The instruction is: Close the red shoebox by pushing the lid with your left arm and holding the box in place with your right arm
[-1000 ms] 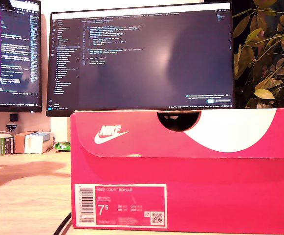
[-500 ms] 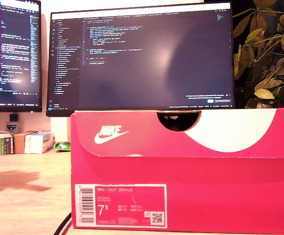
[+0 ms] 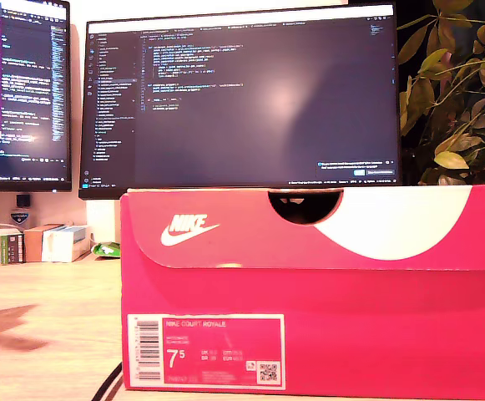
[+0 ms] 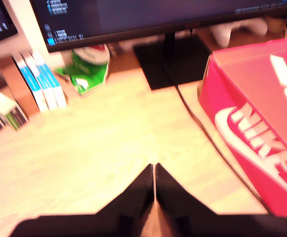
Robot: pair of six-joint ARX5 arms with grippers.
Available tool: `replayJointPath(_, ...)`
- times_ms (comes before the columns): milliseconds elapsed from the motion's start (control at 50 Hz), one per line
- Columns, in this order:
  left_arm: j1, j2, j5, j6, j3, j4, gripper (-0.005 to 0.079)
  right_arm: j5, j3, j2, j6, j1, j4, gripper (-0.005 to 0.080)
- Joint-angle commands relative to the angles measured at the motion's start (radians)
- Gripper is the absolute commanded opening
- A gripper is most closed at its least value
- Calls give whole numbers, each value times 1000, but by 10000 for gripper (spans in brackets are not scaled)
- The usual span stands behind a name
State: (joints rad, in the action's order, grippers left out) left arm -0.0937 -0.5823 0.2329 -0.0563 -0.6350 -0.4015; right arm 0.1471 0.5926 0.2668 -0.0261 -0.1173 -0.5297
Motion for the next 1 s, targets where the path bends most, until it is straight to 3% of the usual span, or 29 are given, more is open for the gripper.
replayJointPath(0, 2, 23, -7, 5, 46, 14, -19, 15, -19, -35, 4, 8, -9, -13)
replayJointPath(280, 2, 145, -14, 31, 127, 37, -19, 29, -70, -198, 18, 8, -50, -13)
replayJointPath(540, 2, 225, -77, 84, 177, 86, -19, 210, -83, -224, 243, 9, -127, -12)
replayJointPath(720, 2, 245, -104, 113, 218, 134, -19, 212, -83, -222, 246, 9, -126, -12)
replayJointPath(900, -2, 244, -104, 111, 264, 179, -19, 196, -83, -222, 345, 8, -125, -11)
replayJointPath(980, -5, 244, -104, 111, 290, 221, -19, 196, -83, -222, 274, 8, -111, -11)
